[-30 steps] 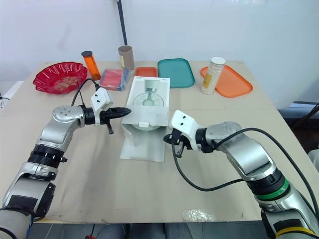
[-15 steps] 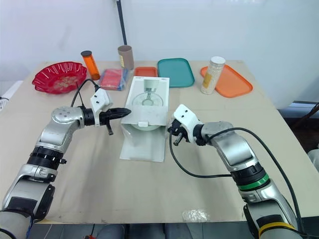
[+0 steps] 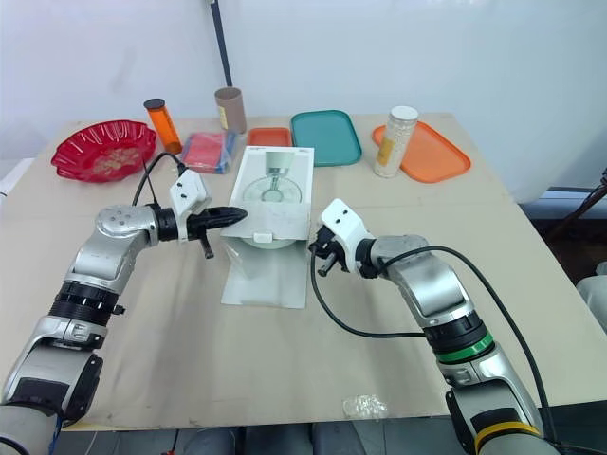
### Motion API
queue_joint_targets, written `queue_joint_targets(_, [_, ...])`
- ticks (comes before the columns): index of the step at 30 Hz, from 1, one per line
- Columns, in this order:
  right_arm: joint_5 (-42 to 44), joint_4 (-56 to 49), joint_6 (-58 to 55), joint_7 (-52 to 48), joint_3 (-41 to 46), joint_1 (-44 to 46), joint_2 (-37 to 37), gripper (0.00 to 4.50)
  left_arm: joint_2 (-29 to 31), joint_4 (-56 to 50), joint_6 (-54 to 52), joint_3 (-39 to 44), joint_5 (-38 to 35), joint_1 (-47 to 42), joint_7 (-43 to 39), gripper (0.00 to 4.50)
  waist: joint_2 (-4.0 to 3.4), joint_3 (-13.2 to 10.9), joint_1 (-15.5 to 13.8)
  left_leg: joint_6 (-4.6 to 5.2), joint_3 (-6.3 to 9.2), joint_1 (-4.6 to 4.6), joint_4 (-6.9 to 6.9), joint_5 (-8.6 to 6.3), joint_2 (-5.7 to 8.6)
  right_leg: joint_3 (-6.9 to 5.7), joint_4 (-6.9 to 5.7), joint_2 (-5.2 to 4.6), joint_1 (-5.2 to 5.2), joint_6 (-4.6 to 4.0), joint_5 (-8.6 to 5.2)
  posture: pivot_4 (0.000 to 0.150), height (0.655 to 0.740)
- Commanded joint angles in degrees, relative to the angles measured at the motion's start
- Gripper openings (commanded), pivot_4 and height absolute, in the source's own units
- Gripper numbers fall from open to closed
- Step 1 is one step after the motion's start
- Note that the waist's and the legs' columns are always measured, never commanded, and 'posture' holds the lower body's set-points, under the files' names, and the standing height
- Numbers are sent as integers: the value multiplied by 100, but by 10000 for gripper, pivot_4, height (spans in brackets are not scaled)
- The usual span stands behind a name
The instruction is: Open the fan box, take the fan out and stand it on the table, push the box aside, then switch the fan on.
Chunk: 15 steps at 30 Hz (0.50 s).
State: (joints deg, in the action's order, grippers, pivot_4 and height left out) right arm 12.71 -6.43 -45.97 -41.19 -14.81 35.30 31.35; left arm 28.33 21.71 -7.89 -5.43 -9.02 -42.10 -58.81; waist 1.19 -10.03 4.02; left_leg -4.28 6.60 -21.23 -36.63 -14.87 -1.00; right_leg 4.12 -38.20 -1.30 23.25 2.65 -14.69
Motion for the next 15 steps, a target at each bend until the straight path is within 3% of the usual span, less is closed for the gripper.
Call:
queue_joint_targets(1, [45, -221, 67, -82, 213, -27, 103, 353, 28, -99, -91, -58, 33, 110, -24, 0, 0, 0, 6, 0, 0, 0, 1, 0, 0, 0, 0, 0, 0, 0, 0, 1500, 7400])
queue_joint_targets(10, [384, -599, 270, -609, 509, -110, 448, 353, -8, -49, -61, -90, 56, 108, -28, 0, 0, 0, 8, 1, 2, 0, 1, 0, 1, -1, 0, -1, -1, 2, -1, 1500, 7400])
queue_joint_targets(15, [1123, -896, 172, -907, 995, -38, 256, 353, 14, -49, -53, -77, 50, 105, -27, 0, 0, 0, 8, 1, 2, -1, 1, 0, 2, -1, 1, -2, -2, 2, -1, 1500, 7400])
